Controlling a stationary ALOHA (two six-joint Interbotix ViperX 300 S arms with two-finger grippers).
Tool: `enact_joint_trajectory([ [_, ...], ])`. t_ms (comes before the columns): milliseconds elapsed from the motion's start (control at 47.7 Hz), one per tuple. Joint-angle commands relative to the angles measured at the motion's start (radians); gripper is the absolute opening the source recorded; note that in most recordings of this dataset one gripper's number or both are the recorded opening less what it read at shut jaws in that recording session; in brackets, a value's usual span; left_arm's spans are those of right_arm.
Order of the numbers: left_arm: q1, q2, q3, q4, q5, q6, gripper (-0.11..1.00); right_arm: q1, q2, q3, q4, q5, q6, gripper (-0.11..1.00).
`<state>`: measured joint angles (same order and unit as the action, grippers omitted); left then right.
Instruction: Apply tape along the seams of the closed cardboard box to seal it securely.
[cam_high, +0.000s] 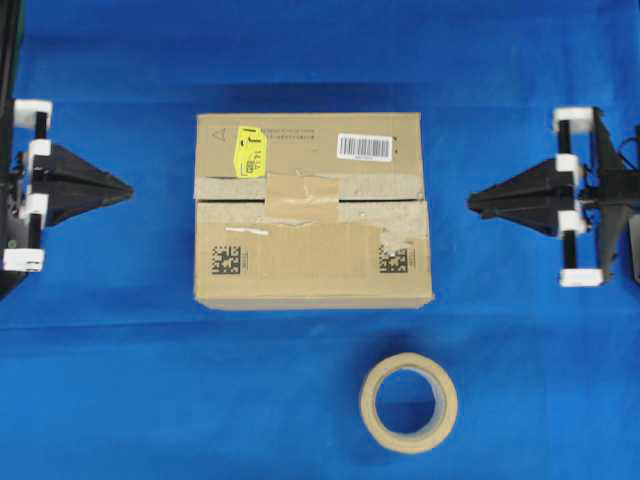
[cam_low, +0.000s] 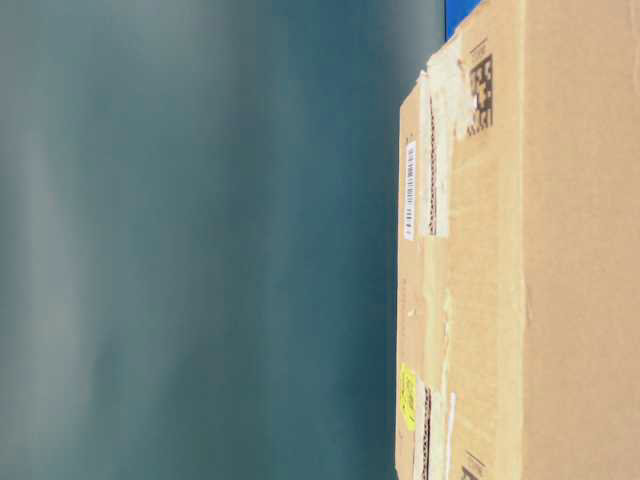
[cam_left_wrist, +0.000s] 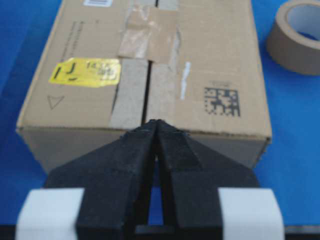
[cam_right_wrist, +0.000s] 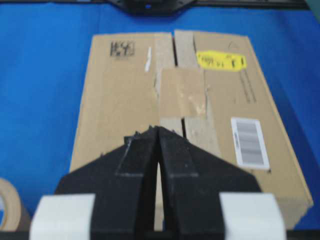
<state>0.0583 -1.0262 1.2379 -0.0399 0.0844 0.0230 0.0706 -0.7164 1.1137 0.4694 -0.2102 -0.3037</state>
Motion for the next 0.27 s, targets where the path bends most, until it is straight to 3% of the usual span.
enact_joint_trajectory([
  [0, 0.002, -0.043, 0.011, 0.003, 0.025, 0.000, 0.00, -0.008, -0.038, 0.023, -0.002, 0.002, -0.002, -0.01],
  [252, 0.002, -0.117, 0.074, 0.002, 0.075, -0.006, 0.00, -0.008, -0.086, 0.123, 0.005, 0.000, 0.003, -0.01],
])
